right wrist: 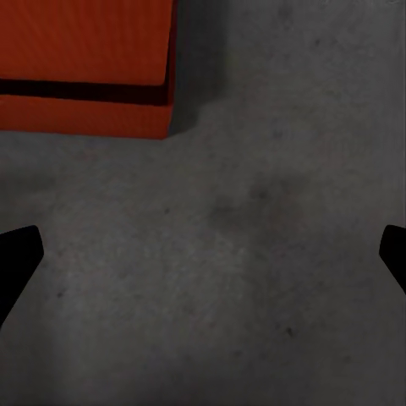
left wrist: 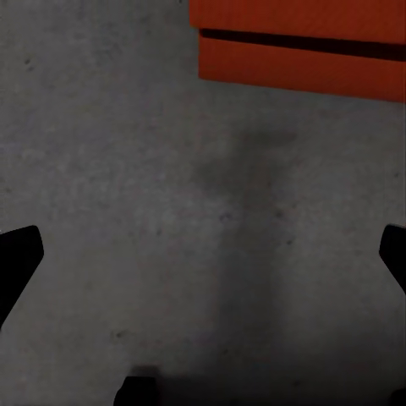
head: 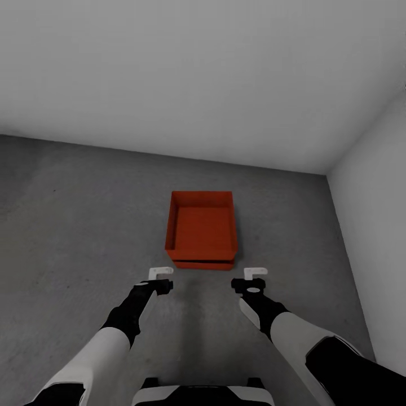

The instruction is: Move the two storage containers from the living room to the garage. In the garage, place one container on the floor and stack the other container on top of it (either order is fine).

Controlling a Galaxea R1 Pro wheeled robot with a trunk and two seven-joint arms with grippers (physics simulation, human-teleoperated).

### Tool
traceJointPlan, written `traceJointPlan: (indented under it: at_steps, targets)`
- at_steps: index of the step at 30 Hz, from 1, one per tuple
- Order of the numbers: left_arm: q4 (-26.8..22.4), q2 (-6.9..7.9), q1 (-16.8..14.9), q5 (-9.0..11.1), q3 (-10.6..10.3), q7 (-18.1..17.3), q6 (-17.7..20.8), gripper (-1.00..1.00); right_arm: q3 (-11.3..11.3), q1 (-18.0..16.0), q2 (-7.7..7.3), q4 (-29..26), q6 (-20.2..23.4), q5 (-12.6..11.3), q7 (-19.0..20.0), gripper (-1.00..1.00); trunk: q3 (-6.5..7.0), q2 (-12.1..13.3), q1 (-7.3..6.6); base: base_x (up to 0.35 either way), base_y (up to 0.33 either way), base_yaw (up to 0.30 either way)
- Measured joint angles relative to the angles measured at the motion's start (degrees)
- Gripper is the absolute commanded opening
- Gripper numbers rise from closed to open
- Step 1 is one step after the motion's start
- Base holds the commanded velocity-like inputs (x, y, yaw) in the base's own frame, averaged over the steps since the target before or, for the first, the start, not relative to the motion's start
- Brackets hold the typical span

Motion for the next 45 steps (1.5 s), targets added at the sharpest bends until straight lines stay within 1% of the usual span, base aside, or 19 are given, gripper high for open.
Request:
traceJointPlan:
  at_steps: [21,32,37,39,41,43,44,45]
  targets:
    - [0.0,0.08,0.0,0.0,-0.1,-0.1,-0.1,1.0,0.0,0.0,0.0,0.0,0.0,-0.1,0.0,1.0,1.86,0.0,0.0,0.0,0.0,0.0]
    - [0.4,0.37,0.0,-0.1,-0.2,-0.1,-0.3,1.0,-0.1,0.0,-0.18,0.0,0.0,-0.1,0.0,1.0,2.83,0.0,0.0,0.0,0.0,0.0]
    - [1.0,1.14,0.0,-0.1,-0.1,-0.2,-0.7,1.0,-0.2,0.0,-0.51,0.2,0.0,0.0,0.0,1.0,3.24,0.0,0.0,0.0,0.0,0.0]
    - [1.2,2.72,0.0,0.2,-0.1,-0.3,-0.7,1.0,-0.2,0.0,-0.58,0.3,0.0,0.0,0.0,1.0,3.3,0.0,0.0,0.0,0.0,0.0]
    - [1.9,3.88,0.0,0.9,0.0,-0.4,-0.8,1.0,-0.2,0.0,-0.6,0.4,0.0,0.1,0.1,1.0,3.33,0.0,0.0,0.0,0.0,0.0]
    - [4.8,4.98,0.0,2.1,0.0,-0.5,-1.1,1.0,-0.2,0.0,-0.61,0.4,0.0,0.2,0.1,1.0,3.33,0.0,0.0,0.0,0.0,0.0]
    - [6.8,5.66,0.0,2.6,-0.1,-0.6,-1.5,1.0,-0.1,0.0,-0.58,0.4,0.0,0.2,0.1,1.0,3.33,0.0,0.0,0.0,0.0,0.0]
    - [7.5,6.0,0.0,2.7,-0.1,-0.6,-1.7,1.0,-0.1,0.0,-0.57,0.4,0.0,0.2,0.1,1.0,3.34,0.0,0.0,0.0,0.0,-0.004]
